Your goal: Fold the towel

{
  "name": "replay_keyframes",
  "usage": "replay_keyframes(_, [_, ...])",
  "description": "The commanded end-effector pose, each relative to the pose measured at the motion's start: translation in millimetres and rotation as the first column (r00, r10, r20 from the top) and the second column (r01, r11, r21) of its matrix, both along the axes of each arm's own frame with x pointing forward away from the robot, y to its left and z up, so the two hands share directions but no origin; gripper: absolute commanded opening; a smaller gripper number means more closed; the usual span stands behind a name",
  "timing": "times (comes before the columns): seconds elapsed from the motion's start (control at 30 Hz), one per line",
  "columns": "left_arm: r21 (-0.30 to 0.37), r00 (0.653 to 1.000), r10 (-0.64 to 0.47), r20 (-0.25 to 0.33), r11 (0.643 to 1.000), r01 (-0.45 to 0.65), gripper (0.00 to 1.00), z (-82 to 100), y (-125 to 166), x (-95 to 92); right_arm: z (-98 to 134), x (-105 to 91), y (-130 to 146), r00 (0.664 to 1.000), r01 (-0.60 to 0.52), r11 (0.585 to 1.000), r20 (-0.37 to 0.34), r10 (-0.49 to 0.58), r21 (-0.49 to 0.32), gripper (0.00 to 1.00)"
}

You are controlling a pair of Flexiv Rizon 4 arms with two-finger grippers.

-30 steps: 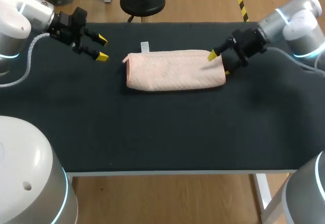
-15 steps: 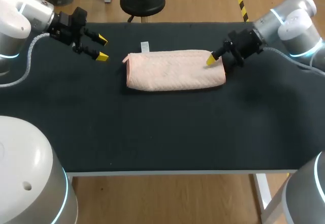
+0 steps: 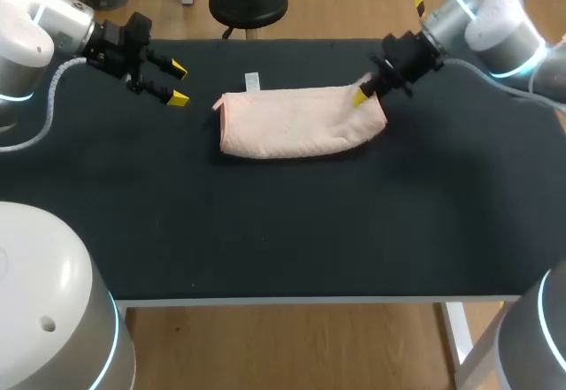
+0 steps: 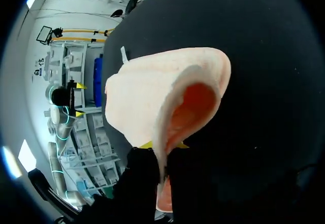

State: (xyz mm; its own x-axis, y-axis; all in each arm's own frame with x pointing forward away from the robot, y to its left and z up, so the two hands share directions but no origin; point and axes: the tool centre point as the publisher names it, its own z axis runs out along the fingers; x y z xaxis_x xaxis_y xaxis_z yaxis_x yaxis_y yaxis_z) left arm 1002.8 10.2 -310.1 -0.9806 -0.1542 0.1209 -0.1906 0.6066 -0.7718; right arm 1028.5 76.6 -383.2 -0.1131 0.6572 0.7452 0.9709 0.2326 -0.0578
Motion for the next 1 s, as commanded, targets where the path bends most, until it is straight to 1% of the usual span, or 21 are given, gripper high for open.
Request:
replay_keyframes(0.03, [-0.003, 1.000, 0.000, 0.002, 1.000, 0.000, 1.00, -1.5, 0, 0.4, 20, -6.6, 22, 0.998, -0.032, 0.998, 0.042, 0.035, -0.062, 0.00])
replay_keyframes(0.23, [-0.003, 1.000, 0.000, 0.002, 1.000, 0.000, 1.00, -1.5, 0, 0.4, 26, -13.2, 54, 0.993, -0.092, 0.994, 0.074, 0.097, -0.059, 0.00])
replay_keyframes(0.4, [-0.003, 1.000, 0.000, 0.002, 1.000, 0.000, 1.00, -1.5, 0, 0.4, 27, -16.2, 83, 0.989, -0.133, 0.990, 0.065, 0.136, -0.042, 0.00])
replay_keyframes(0.7, [-0.003, 1.000, 0.000, 0.002, 1.000, 0.000, 1.00, -1.5, 0, 0.4, 31, -28.7, 136, 0.973, -0.220, 0.975, 0.069, 0.221, -0.016, 0.00])
replay_keyframes(0.87, [-0.003, 1.000, 0.000, 0.002, 1.000, 0.000, 1.00, -1.5, 0, 0.4, 35, -36.9, 158, 0.969, -0.234, 0.972, 0.074, 0.234, -0.017, 0.00])
replay_keyframes(1.0, [-0.003, 1.000, 0.000, 0.002, 1.000, 0.000, 1.00, -1.5, 0, 0.4, 41, -42.4, 171, 0.967, -0.242, 0.970, 0.081, 0.240, 0.009, 0.00])
